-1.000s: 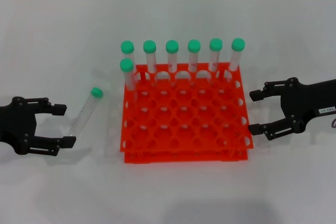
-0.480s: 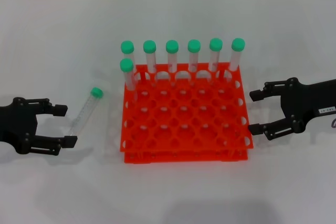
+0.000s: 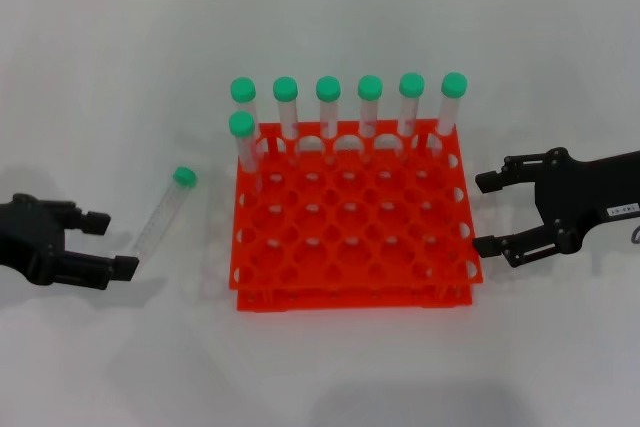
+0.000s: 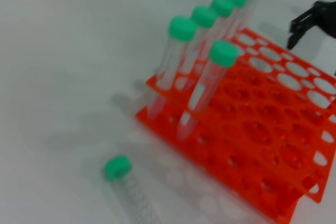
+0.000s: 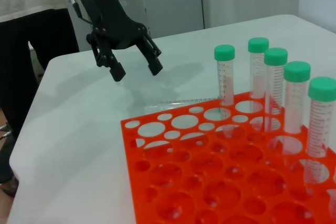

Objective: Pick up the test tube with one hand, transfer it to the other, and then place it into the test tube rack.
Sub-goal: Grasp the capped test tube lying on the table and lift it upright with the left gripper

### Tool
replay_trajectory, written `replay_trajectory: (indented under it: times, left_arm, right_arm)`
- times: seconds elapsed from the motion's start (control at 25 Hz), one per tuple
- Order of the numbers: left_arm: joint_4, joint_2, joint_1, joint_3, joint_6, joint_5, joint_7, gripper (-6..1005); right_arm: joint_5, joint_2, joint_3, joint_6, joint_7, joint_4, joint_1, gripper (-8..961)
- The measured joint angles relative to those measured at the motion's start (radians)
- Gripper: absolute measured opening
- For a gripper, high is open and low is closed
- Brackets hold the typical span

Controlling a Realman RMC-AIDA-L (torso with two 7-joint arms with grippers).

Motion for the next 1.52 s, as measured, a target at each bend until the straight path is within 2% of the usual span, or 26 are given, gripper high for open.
replay_trajectory:
  times: [0.12,0.28,0.48,0.68,1.04,1.52]
  left_arm:
    - [0.013,0.003,-0.023,0.003,0.031,0.030,-0.106,855]
    - [0.028,0.019,-0.053,0.000,0.055,0.034,-0.228,855]
    - [0.040,0.034,-0.103,0.007,0.043,0.130,-0.378,855]
    - [0.041,0.034,-0.152,0.085,0.034,0.233,-0.493,855]
    - [0.009,0.027,-0.214,0.254,-0.055,0.259,-0.631,854]
    - [-0.007,0.007,-0.240,0.320,-0.109,0.305,-0.688,854]
  right_arm:
    - [0.000,0.000,0.001,0.006,-0.001,0.000,0.000,854]
    - [-0.001,0.001,0.001,0.009,-0.002,0.000,0.000,854]
    - [-0.001,0.002,0.002,0.013,-0.003,-0.002,0.006,855]
    - [-0.003,0.008,0.002,0.033,-0.004,-0.026,0.007,855]
    - [-0.020,0.021,0.003,0.062,-0.005,-0.039,0.000,855]
    - [-0.041,0.030,0.039,0.037,-0.010,-0.066,-0.008,854]
